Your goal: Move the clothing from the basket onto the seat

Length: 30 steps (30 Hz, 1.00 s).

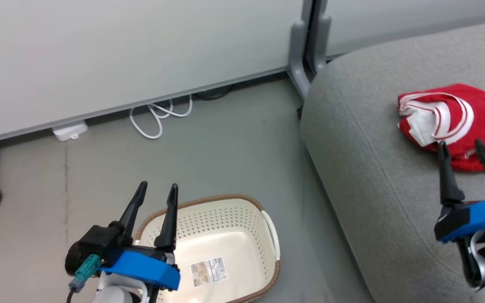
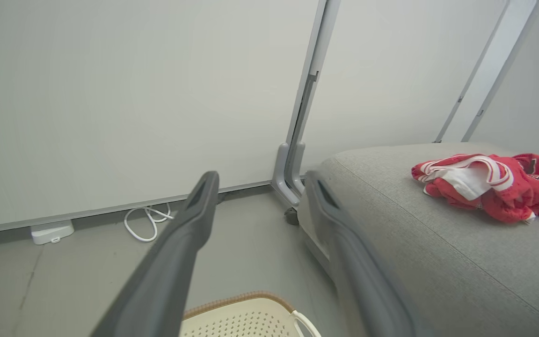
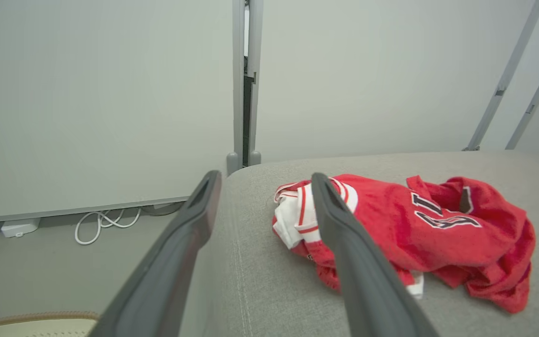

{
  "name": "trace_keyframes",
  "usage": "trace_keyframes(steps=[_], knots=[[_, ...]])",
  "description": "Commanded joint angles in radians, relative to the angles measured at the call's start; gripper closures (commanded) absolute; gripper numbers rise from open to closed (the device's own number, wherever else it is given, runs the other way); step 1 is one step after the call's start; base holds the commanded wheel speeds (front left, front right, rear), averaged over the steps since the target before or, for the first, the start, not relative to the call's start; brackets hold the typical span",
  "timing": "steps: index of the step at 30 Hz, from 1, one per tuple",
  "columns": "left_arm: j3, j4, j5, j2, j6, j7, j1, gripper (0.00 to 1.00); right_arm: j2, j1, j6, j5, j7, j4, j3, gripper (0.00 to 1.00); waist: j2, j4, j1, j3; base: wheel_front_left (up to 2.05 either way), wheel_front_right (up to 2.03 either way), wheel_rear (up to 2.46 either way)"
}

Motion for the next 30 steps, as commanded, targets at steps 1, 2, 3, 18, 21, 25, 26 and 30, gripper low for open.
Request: trace_keyframes(steps=[1,2,3,18,21,25,26,30], knots=[[0.026,0.014,0.006,-0.002,-0.001,-0.003,0.019,0.0,0.018,0.047,0.0,0.001,0.006,-0.034,0.01,0.0,-0.0001,0.054,0.0003,-0.049,0.0,0.0,0.0],[0.034,0.018,0.006,-0.004,-0.001,-0.003,0.025,0.0,0.025,0.066,0.0,0.0,0.007,-0.049,0.012,0.0,-0.0001,0.065,0.0003,-0.056,0.0,0.0,0.0],[0.041,0.021,0.005,-0.007,-0.001,-0.003,0.03,0.0,0.031,0.084,0.0,-0.007,0.011,-0.061,0.018,0.0,-0.0001,0.077,0.0003,-0.063,0.0,0.0,0.0],[0.113,0.078,0.012,-0.015,-0.001,-0.003,0.091,0.0,0.123,0.263,0.0,-0.014,0.026,-0.165,0.057,0.0,-0.0001,0.206,0.0003,-0.143,0.0,0.0,0.0],[0.12,0.09,0.013,-0.017,-0.001,-0.003,0.09,0.0,0.132,0.284,0.0,-0.014,0.031,-0.172,0.061,0.0,-0.0001,0.218,0.0003,-0.15,0.0,0.0,0.0],[0.129,0.102,0.015,-0.018,-0.002,-0.003,0.093,0.0,0.139,0.295,0.0,-0.016,0.034,-0.175,0.063,0.0,-0.0001,0.223,0.0003,-0.157,0.0,0.0,0.0],[0.132,0.105,0.016,-0.018,-0.002,-0.003,0.095,0.0,0.141,0.299,0.0,-0.015,0.034,-0.174,0.064,0.0,-0.0001,0.224,0.0003,-0.158,0.0,0.0,0.0],[0.142,0.113,0.016,-0.019,-0.002,-0.003,0.099,0.0,0.147,0.303,0.0,-0.006,0.041,-0.168,0.077,0.0,-0.0001,0.221,0.0003,-0.161,0.0,0.0,0.0]])
